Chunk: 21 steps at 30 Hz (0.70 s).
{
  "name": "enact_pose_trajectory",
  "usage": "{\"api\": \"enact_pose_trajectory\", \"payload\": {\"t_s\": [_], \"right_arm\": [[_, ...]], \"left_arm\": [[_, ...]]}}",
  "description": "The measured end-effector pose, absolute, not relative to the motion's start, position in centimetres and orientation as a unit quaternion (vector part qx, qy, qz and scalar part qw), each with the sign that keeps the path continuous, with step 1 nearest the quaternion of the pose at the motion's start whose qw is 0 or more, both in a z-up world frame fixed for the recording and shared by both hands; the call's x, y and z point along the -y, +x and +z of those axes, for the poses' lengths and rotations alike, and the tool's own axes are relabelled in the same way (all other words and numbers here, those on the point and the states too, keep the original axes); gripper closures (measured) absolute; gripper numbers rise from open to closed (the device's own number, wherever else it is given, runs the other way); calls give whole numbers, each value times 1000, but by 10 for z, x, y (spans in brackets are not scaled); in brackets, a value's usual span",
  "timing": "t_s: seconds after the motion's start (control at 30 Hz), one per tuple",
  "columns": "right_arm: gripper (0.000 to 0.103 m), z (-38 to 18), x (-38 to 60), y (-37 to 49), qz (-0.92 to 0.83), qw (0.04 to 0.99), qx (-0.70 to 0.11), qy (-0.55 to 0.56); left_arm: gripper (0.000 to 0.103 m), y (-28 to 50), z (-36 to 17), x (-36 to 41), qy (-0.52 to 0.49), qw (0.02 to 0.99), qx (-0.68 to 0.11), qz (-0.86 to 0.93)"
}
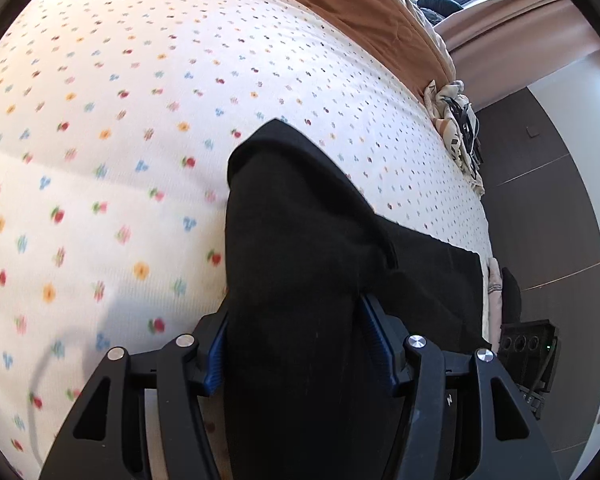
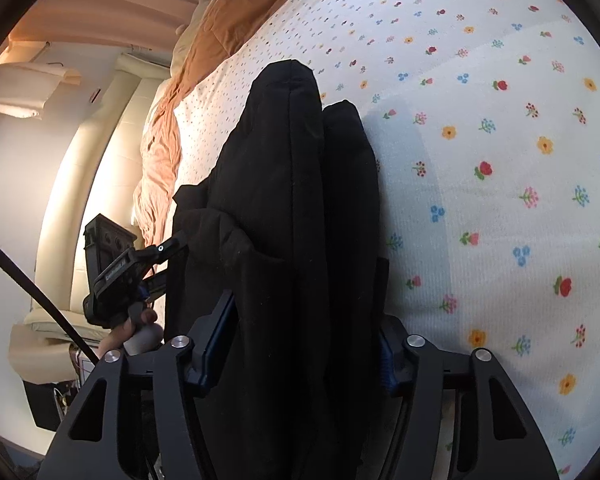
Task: Fold large clothes
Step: 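Close the left tool on the folded black shirt's edge while the right tool grasps its other end, then lift the folded shirt with both tools and carry it over the orange blanket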
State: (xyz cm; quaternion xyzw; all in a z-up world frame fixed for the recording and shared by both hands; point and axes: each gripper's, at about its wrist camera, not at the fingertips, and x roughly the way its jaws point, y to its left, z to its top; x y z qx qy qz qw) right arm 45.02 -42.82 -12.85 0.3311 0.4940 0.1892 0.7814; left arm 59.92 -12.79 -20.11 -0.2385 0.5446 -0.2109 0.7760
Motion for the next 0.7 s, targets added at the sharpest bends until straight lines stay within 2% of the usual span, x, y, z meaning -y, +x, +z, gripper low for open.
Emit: {"api": "enact_pose_trajectory", "payload": {"t_s": [0.1, 0.37, 0.43, 0.6, 0.7], "right_arm": [[65, -133, 433, 452, 190, 778, -492, 342], [82, -135, 432, 445, 202, 778, -481, 350], [86, -130, 429, 443, 204, 780, -475, 352], [91, -107, 416, 432, 213, 800, -452, 333], [91, -89, 406, 421, 218, 811, -438, 320]], "left_arm": [[45, 601, -202, 129, -245, 774, -544, -212], [45, 559, -210, 110, -299, 754, -538, -229], [50, 554, -207, 110, -290, 757, -539, -231], [73, 551, -189, 115, -293, 759, -528, -243], [75, 543, -169, 116, -285, 771, -508, -258]]}}
